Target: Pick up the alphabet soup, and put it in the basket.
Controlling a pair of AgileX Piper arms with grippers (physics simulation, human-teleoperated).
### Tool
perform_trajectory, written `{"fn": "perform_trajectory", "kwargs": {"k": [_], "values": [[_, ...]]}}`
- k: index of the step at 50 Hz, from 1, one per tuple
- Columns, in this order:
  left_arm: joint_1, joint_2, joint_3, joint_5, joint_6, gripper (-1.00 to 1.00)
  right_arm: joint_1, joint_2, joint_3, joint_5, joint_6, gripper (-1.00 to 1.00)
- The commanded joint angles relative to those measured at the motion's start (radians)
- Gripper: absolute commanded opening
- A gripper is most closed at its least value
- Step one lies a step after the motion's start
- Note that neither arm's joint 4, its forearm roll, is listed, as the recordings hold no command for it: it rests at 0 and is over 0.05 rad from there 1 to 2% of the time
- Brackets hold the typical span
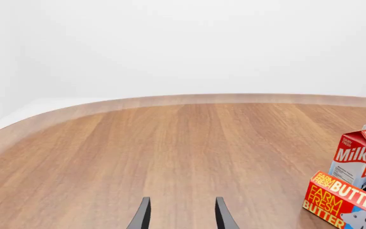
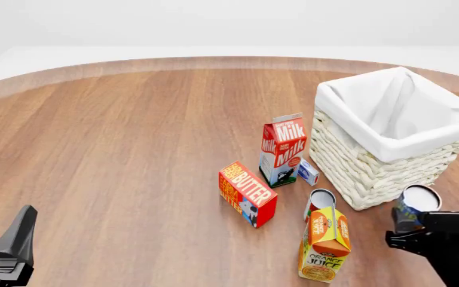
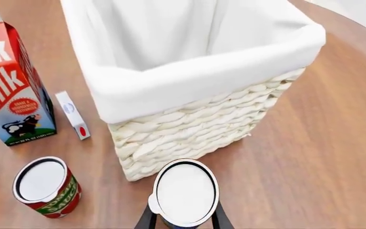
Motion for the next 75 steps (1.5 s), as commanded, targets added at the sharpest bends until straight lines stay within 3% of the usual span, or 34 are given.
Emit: {"fn": "perform_trajectory", "kwargs": {"k": [1,19,36,60,75], "values": [[0.000,0.000,0.000,0.000,0.000,1.00,-0.002,-0.129,0.000,0.106,0.013,-1.00],[0.000,0.000,0.000,0.000,0.000,1.00,-0.001,-0.402,0.000,0.331,0.005,-1.00],[0.000,0.000,0.000,0.000,0.000,1.00,-0.004,-0.568,0.000,0.469,-0.013,-1.00],[0.000,0.000,0.000,0.000,0.000,1.00,-0.002,-0.644,0.000,0.477,-0.039,-1.00],[0.000,0.000,0.000,0.000,0.000,1.00,0.003,-0.696,-0.049,0.543,-0.055,-1.00]]}}
